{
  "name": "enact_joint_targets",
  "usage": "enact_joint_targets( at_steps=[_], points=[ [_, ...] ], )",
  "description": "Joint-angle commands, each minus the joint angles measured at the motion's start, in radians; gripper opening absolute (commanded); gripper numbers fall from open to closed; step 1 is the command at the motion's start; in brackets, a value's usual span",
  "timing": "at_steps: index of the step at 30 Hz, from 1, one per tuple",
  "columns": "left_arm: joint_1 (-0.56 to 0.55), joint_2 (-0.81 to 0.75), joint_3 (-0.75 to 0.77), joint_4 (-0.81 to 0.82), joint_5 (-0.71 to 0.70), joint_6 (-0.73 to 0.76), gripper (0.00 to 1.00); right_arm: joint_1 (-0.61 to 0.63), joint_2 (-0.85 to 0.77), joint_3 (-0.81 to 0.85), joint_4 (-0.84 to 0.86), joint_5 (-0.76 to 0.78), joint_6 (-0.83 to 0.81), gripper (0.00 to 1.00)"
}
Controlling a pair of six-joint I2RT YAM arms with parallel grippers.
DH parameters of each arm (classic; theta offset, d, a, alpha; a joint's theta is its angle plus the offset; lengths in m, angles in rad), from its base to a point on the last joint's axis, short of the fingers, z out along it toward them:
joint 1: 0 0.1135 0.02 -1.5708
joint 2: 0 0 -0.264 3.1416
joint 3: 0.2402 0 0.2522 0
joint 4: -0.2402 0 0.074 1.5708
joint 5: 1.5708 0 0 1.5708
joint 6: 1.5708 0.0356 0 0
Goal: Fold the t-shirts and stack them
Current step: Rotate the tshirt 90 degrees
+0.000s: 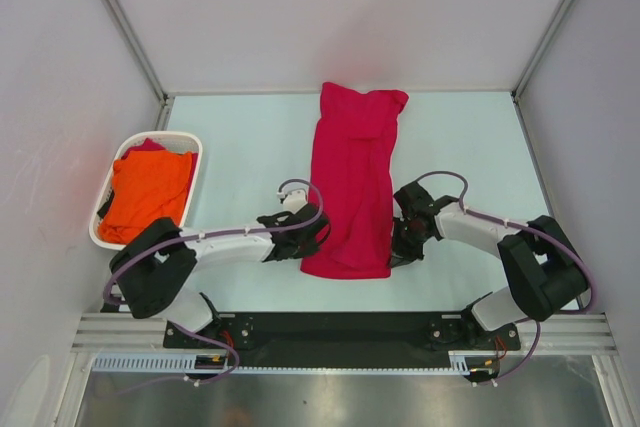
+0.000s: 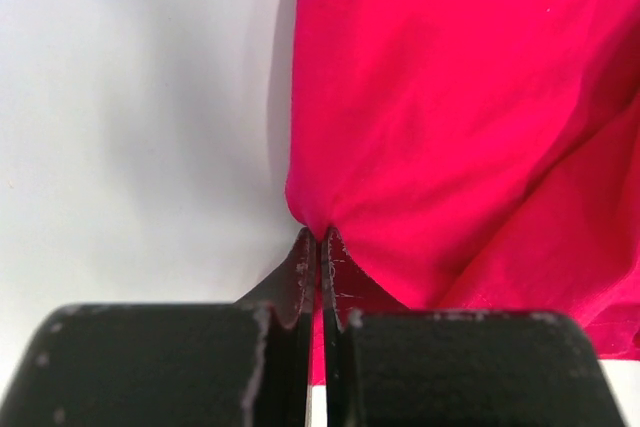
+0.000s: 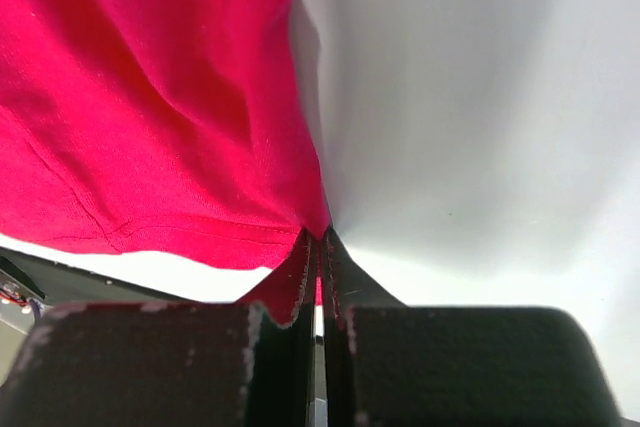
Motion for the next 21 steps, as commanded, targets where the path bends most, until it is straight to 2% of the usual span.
enact_joint_targets(
  at_steps=[1, 8, 11, 12, 13, 14, 15, 16, 17, 18, 21],
  points=[
    [0.004, 0.07, -0.129, -0.208, 0.105, -0.003, 0.0, -0.014, 0.054, -0.039, -0.11, 0.299, -0.025, 0.0],
    [0.004, 0.03, -0.186, -0.204, 0.12, -0.017, 0.0, -0.015, 0.072, -0.039, -0.121, 0.39, 0.027, 0.0],
    [0.004, 0.024, -0.183, -0.205, 0.128, -0.009, 0.0, -0.022, 0.06, -0.029, -0.135, 0.407, 0.029, 0.03],
    [0.004, 0.019, -0.18, -0.205, 0.135, -0.003, 0.03, -0.025, 0.058, -0.026, -0.147, 0.405, 0.031, 0.05],
    [0.004, 0.016, -0.178, -0.205, 0.14, -0.002, 0.18, -0.029, 0.057, -0.019, -0.156, 0.408, 0.035, 0.09],
    [0.004, 0.007, -0.178, -0.21, 0.14, 0.001, 0.28, -0.032, 0.054, -0.013, -0.164, 0.411, 0.038, 0.12],
    [0.004, -0.016, -0.177, -0.222, 0.128, -0.005, 0.5, -0.035, 0.046, -0.006, -0.192, 0.423, 0.047, 0.16],
    [0.003, -0.034, -0.178, -0.231, 0.119, -0.006, 0.94, -0.034, 0.037, 0.001, -0.202, 0.434, 0.047, 0.2],
    [0.003, -0.053, -0.174, -0.266, 0.108, -0.009, 1.0, -0.034, 0.029, 0.018, -0.215, 0.449, 0.058, 0.31],
    [0.003, -0.07, -0.167, -0.289, 0.068, -0.015, 1.0, -0.029, 0.0, 0.029, -0.248, 0.465, 0.06, 0.45],
    [0.003, -0.151, -0.126, -0.4, -0.001, -0.026, 1.0, -0.017, -0.055, 0.076, -0.307, 0.514, 0.084, 0.74]
  ],
)
